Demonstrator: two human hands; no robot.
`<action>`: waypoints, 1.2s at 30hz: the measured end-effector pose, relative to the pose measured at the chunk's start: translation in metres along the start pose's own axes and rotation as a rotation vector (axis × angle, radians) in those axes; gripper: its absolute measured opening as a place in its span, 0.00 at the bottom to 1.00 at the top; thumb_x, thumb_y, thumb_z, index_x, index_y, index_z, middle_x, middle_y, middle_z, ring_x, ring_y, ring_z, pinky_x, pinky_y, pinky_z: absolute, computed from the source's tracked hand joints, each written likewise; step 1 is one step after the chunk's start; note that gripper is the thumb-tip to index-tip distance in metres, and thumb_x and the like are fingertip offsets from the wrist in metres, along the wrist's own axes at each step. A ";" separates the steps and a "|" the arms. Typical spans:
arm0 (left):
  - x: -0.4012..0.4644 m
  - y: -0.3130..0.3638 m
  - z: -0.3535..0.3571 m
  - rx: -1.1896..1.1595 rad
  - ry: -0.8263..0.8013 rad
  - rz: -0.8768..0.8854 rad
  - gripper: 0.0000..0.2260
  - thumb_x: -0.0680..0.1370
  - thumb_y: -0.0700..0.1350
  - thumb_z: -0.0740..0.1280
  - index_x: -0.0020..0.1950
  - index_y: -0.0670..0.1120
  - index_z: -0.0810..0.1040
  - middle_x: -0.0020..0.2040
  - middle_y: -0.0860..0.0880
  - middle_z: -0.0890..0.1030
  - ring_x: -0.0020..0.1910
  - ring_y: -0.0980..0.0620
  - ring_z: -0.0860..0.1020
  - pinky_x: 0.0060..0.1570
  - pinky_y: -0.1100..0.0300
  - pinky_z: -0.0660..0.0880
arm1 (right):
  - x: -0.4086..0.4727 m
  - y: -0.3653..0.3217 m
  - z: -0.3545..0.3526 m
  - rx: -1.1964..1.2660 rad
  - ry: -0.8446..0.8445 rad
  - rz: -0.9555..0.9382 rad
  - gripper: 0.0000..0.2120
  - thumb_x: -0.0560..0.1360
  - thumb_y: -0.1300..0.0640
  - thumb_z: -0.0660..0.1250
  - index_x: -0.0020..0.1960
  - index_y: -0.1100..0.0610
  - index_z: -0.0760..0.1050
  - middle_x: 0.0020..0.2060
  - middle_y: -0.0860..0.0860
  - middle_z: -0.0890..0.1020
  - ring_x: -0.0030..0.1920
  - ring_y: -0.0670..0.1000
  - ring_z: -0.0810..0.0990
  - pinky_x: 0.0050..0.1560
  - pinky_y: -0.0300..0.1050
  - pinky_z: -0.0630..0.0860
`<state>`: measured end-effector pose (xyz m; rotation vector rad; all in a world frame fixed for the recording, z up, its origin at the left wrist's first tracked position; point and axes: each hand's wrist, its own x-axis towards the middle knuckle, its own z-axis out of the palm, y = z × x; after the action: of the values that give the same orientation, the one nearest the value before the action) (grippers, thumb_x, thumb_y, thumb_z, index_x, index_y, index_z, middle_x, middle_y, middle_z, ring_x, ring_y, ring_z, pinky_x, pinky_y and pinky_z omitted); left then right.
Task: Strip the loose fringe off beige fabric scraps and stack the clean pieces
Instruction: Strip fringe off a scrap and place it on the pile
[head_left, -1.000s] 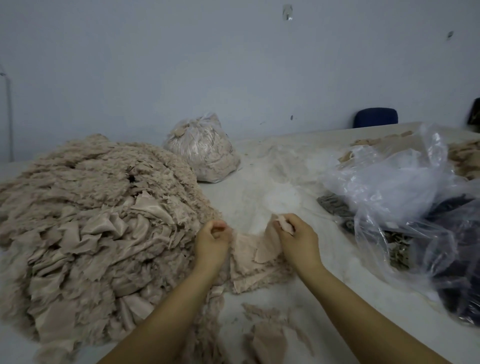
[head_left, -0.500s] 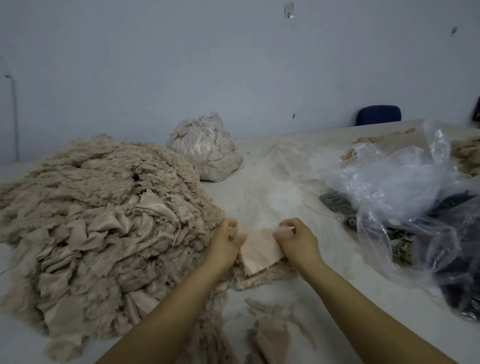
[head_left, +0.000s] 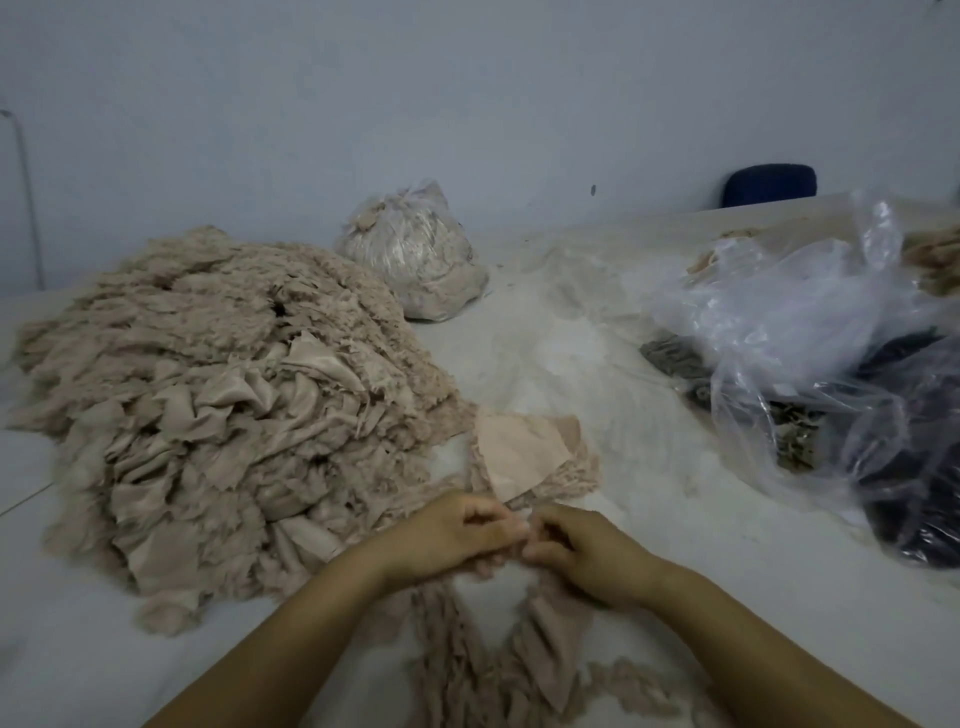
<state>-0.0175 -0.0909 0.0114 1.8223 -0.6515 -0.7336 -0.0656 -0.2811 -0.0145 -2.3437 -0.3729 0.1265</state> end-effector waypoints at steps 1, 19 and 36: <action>-0.002 -0.002 0.003 0.029 -0.004 -0.017 0.08 0.73 0.53 0.70 0.45 0.49 0.81 0.36 0.50 0.78 0.34 0.57 0.76 0.38 0.65 0.73 | 0.001 0.000 0.001 0.031 0.042 0.038 0.06 0.77 0.52 0.66 0.42 0.49 0.71 0.38 0.43 0.75 0.40 0.42 0.73 0.42 0.34 0.67; -0.021 -0.002 0.032 0.240 0.004 -0.044 0.16 0.73 0.56 0.71 0.40 0.43 0.75 0.31 0.52 0.68 0.30 0.57 0.65 0.31 0.63 0.61 | -0.025 0.008 0.000 0.232 0.033 -0.018 0.08 0.74 0.55 0.71 0.39 0.50 0.73 0.31 0.38 0.75 0.34 0.37 0.70 0.38 0.31 0.65; -0.022 -0.003 0.022 -0.599 0.638 0.017 0.08 0.80 0.35 0.60 0.48 0.42 0.78 0.37 0.47 0.83 0.34 0.53 0.81 0.33 0.61 0.78 | -0.048 0.005 -0.007 0.554 -0.061 0.076 0.16 0.74 0.50 0.68 0.28 0.49 0.73 0.23 0.49 0.75 0.21 0.47 0.67 0.25 0.37 0.65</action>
<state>-0.0482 -0.0879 0.0063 1.3667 -0.0116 -0.2532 -0.1091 -0.3035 -0.0134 -1.8084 -0.2388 0.2989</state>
